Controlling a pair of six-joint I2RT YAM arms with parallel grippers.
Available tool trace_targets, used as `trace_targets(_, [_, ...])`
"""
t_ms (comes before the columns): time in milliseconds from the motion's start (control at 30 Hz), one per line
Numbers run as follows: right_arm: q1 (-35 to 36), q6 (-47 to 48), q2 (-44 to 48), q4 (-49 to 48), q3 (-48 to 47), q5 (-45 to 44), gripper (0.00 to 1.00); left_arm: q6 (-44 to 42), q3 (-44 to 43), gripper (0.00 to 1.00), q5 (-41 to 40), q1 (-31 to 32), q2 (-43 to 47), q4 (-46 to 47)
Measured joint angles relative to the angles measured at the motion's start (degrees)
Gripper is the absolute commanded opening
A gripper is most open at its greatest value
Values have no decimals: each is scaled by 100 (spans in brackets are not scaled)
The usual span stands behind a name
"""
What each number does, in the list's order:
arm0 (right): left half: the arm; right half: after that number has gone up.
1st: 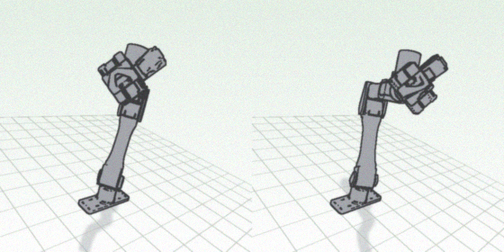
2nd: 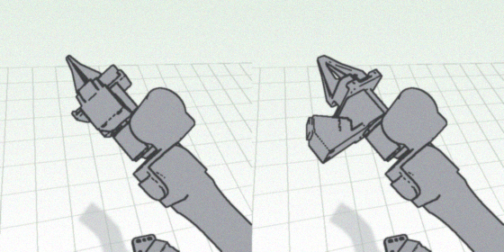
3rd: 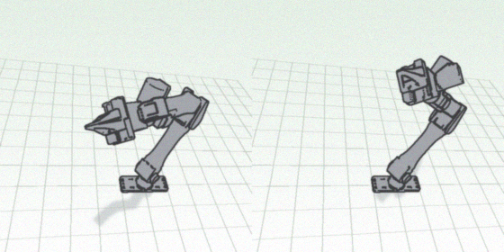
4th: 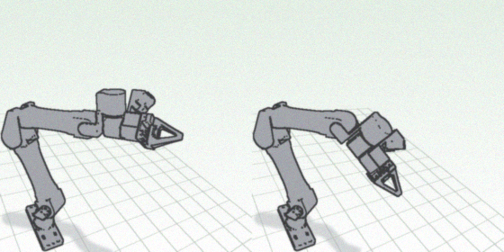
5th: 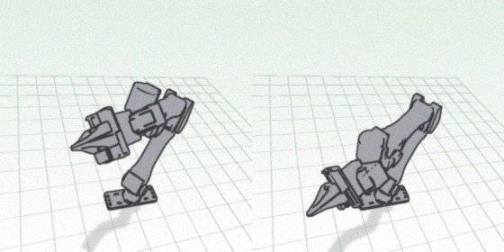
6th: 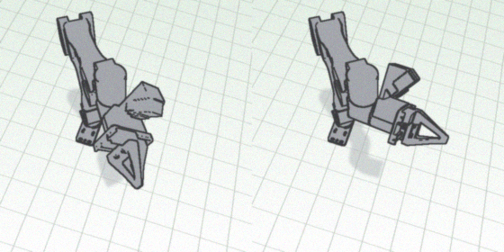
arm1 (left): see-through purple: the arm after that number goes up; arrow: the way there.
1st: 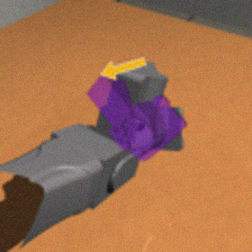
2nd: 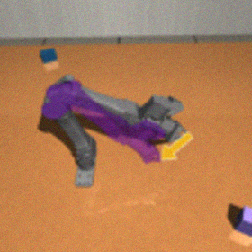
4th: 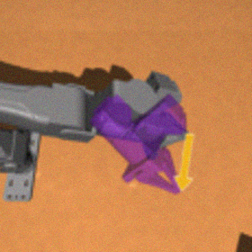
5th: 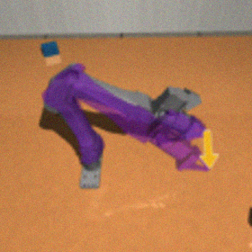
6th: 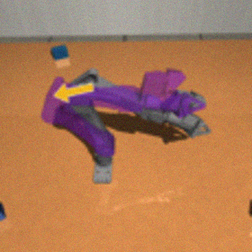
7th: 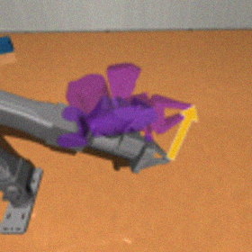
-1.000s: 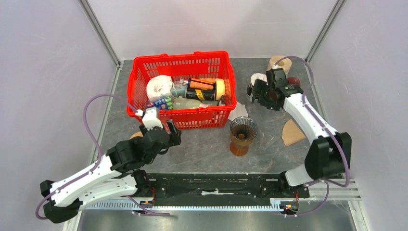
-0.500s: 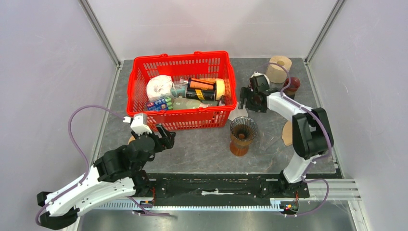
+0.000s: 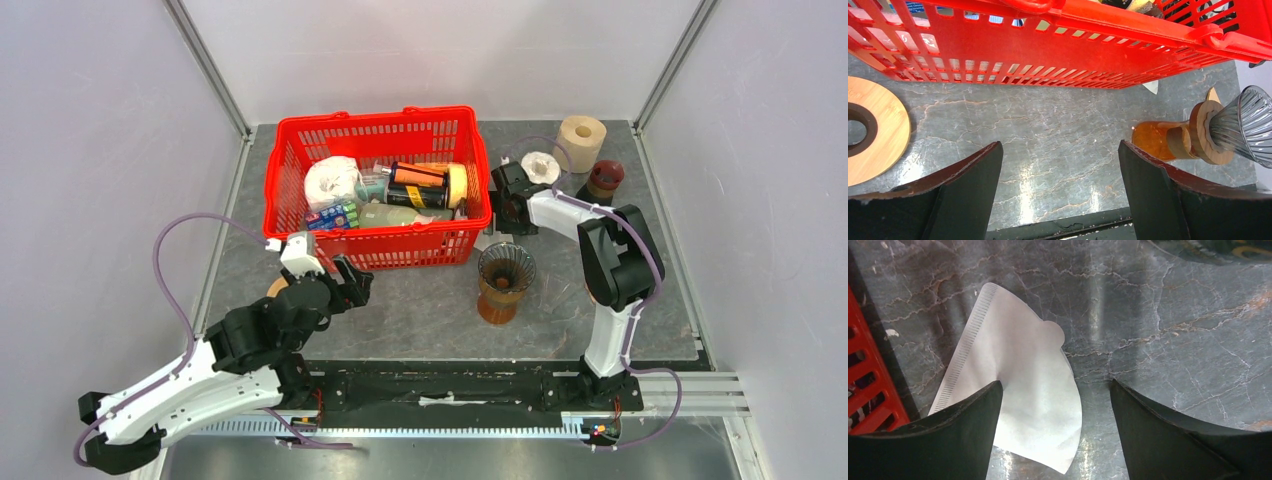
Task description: Place the coffee filter in the dripper
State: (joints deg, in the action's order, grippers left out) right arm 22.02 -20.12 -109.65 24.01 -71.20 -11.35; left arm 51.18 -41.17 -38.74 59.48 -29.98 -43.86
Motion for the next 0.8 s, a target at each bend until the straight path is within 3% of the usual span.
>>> trace_targets(400, [92,-382,-164,-122,-140,-282,54,7,0,92,31,0,-146,66])
trace_targets(667, [68,-586,-175,-181,-140,-367,20,63,0,93,31,-2,-142,59])
trace_targets(800, [63,-570,-164,-199,-138,-374,12,90,0,93,31,-2,-142,55])
